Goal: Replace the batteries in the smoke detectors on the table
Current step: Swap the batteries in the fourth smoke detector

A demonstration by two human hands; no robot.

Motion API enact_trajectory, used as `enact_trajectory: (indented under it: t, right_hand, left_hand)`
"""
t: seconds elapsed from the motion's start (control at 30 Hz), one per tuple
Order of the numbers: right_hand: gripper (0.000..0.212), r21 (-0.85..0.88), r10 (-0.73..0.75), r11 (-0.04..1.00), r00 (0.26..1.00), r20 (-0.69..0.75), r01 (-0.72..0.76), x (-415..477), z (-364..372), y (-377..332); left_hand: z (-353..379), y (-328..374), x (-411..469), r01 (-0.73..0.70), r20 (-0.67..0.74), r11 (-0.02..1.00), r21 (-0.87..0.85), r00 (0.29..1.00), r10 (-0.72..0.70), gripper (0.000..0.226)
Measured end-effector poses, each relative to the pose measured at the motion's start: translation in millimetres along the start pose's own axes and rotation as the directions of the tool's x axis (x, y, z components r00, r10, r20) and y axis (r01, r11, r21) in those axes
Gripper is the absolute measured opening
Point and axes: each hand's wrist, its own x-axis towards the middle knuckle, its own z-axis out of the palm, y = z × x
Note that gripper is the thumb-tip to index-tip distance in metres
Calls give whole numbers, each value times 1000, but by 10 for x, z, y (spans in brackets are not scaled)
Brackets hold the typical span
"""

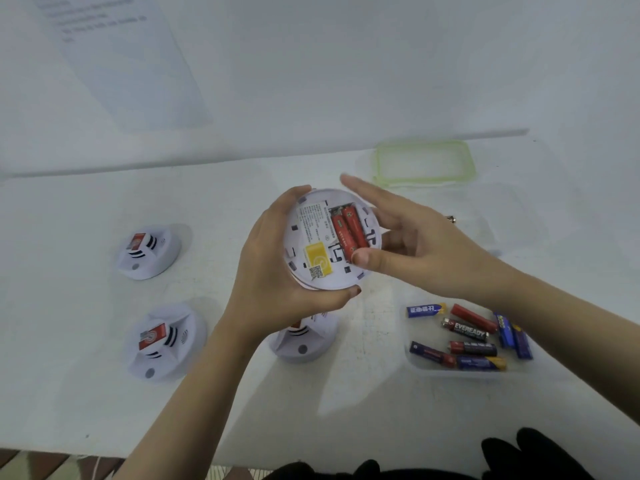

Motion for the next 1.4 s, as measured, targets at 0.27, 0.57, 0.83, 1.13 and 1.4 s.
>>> enact_trajectory:
  t: [0.27,0.57,0.83,1.13,1.4]
  right_hand:
    - [66,62,41,997,995,-92,-35,243,470,-85]
    - [65,176,70,984,971,-230,-29,523,981,-132]
    - [32,19,276,961,944,-181,-278,868,947,-135]
    - [37,-847,333,393,914,-232,-358,1379,550,293]
    - [51,-897,404,281,890,-211,-341,1739,462,453]
  left_hand:
    - [-398,-252,-88,40,13,999,-34,999,-40,99]
    - [-775,-590,-98,-9,76,1000,-1,997,9,100]
    - [-923,-985,-147,141,157,983,-117,980,-122,96]
    - [-1101,-1394,-52,188,195,980,-66,966,-172,104]
    - [-1095,-1562,28,172,232,980,-96,962,-146,104]
